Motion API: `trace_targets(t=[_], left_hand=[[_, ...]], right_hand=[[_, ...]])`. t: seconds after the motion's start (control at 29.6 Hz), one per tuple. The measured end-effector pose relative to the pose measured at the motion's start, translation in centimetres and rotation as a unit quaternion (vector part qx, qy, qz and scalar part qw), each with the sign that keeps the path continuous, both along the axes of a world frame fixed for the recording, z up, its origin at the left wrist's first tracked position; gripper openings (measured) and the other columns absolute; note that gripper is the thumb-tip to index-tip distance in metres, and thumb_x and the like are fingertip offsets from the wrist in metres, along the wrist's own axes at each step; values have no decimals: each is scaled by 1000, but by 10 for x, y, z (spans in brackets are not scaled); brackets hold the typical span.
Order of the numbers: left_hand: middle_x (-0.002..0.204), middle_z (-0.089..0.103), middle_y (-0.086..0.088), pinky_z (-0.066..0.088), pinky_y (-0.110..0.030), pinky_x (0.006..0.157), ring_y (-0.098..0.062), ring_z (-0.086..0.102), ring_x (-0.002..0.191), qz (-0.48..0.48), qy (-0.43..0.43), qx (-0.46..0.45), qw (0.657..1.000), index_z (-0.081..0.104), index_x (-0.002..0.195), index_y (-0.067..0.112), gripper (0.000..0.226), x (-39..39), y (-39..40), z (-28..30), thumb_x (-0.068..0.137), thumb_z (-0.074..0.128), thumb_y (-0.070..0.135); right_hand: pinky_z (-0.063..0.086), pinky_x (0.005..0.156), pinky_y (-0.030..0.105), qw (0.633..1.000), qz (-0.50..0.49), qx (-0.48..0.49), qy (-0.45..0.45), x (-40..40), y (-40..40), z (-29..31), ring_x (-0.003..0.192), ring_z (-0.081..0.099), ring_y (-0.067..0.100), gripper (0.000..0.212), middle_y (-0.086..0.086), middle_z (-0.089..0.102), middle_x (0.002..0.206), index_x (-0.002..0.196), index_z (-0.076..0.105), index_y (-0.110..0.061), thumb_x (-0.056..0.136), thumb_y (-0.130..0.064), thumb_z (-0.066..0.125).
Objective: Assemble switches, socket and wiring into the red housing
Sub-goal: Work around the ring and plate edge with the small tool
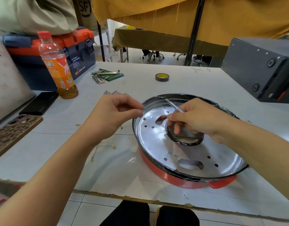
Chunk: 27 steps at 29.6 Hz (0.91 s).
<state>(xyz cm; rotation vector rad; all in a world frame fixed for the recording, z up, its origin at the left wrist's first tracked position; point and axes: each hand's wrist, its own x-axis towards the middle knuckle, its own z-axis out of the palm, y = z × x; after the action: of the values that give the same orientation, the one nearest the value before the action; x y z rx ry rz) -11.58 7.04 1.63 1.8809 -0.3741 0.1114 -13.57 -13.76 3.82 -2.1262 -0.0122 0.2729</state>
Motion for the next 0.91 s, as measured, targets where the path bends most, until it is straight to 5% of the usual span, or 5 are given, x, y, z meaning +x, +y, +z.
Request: trace_targets(t=[0.24,0.57,0.78,0.91], left_hand=[[93,66,-2,54,-16,75,-11,70,73,-20,-18,11,1000,71,83,-2,10,-4,-21,1,73,74,1],[96,60,7,47,-13,69,6,56,75,8,-73,78,994,71,77,15,3,-6,-28,0,76,74,15],[99,60,13,46,-8,67,5,58,80,-27,-56,99,993,74,79,24,6,-9,-25,-4,77,73,19],[113,51,23,38,-4,76,18,49,94,36,-41,125,991,66,97,39,26,-5,-13,-12,74,76,31]], right_hand=[[29,34,5,994,23,81,-73,0,9,-2,31,43,-1,12,10,74,80,83,73,-6,83,-17,68],[25,33,11,984,16,174,-25,-3,11,-2,31,33,2,13,16,71,81,73,70,-12,84,-16,66],[26,35,12,992,29,123,-20,-5,6,-1,36,30,5,11,2,68,58,75,70,-5,83,-11,67],[36,45,14,998,37,40,-30,-8,-1,-3,50,49,11,12,5,73,72,75,72,-7,83,-15,68]])
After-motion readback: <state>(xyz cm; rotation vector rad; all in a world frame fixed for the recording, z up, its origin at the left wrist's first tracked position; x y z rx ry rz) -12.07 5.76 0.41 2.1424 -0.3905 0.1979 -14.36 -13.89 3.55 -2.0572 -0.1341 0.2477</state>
